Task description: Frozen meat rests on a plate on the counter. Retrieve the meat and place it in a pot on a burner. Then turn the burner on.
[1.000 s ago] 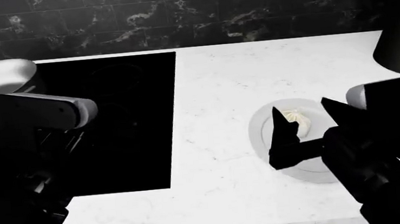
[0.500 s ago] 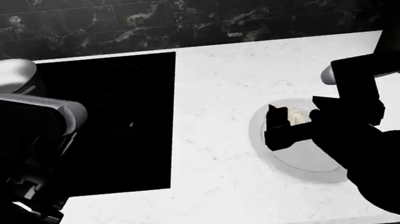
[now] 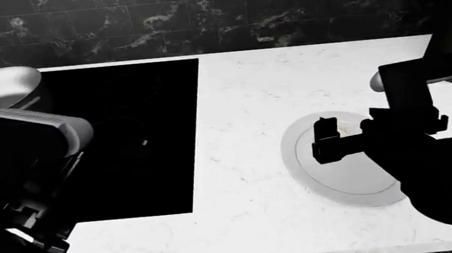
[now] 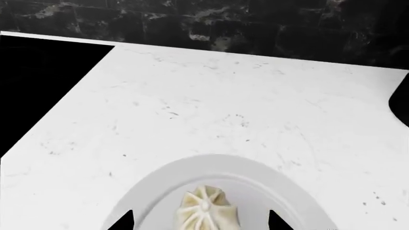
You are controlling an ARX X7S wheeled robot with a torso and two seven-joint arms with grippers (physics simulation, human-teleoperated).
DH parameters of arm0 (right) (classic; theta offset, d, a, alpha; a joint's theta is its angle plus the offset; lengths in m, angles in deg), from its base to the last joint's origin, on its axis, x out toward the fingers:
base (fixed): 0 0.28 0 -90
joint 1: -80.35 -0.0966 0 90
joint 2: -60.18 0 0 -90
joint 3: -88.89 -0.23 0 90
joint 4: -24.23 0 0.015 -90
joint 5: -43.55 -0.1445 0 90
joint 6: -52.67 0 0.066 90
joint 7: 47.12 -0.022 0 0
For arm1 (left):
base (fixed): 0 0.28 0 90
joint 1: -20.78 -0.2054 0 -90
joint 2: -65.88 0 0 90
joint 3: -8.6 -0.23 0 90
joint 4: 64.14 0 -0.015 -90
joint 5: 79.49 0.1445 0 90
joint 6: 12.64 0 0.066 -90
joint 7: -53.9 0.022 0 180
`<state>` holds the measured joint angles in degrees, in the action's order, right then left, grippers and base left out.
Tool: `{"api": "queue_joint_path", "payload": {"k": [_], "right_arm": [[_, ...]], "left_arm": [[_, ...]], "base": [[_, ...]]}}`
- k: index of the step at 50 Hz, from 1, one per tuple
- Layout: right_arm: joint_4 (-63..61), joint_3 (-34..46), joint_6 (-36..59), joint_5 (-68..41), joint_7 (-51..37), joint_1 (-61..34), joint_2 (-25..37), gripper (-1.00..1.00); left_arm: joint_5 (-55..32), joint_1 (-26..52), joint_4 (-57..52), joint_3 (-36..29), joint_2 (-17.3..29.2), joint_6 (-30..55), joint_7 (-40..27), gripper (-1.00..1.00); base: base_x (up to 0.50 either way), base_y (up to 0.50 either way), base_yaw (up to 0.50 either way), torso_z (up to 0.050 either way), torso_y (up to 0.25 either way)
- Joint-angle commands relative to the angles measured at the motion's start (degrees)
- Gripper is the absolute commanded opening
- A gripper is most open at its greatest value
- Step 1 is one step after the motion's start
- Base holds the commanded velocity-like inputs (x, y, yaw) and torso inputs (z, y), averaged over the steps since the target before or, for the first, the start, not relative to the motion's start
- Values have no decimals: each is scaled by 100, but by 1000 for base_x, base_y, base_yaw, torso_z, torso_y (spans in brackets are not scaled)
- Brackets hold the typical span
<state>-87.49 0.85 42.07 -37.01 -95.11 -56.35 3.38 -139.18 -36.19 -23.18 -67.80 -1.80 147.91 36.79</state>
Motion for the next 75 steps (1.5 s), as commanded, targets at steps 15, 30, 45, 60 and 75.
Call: {"api": "queue_joint_path", "payload": {"k": [15,30,45,60,75], "right_arm": [[580,749,-518,1033,815,-124,88,100],[705,963,-657,1199,1010,-40,107,100],[887,1186,-803,1421,1197,-58,123,100],[1018,1361,-906,1566,1300,-88,112,100],[1168,1483,-948,1628,1390,-189,107,100]], "left_arm": [[-172,-132,21,158,134,-109,-110,100],[-252,-162,22,166,192,-151,-180,100],[-291,-168,59,131,237,-210,-227,100],[-214,-241,114,75,286,-339,-203,100],[-384,-209,120,61,302,-313,-320,100]], "base": [[0,0,0,0,0],[0,0,0,0,0],[0,0,0,0,0],[0,0,0,0,0],[0,0,0,0,0]]}}
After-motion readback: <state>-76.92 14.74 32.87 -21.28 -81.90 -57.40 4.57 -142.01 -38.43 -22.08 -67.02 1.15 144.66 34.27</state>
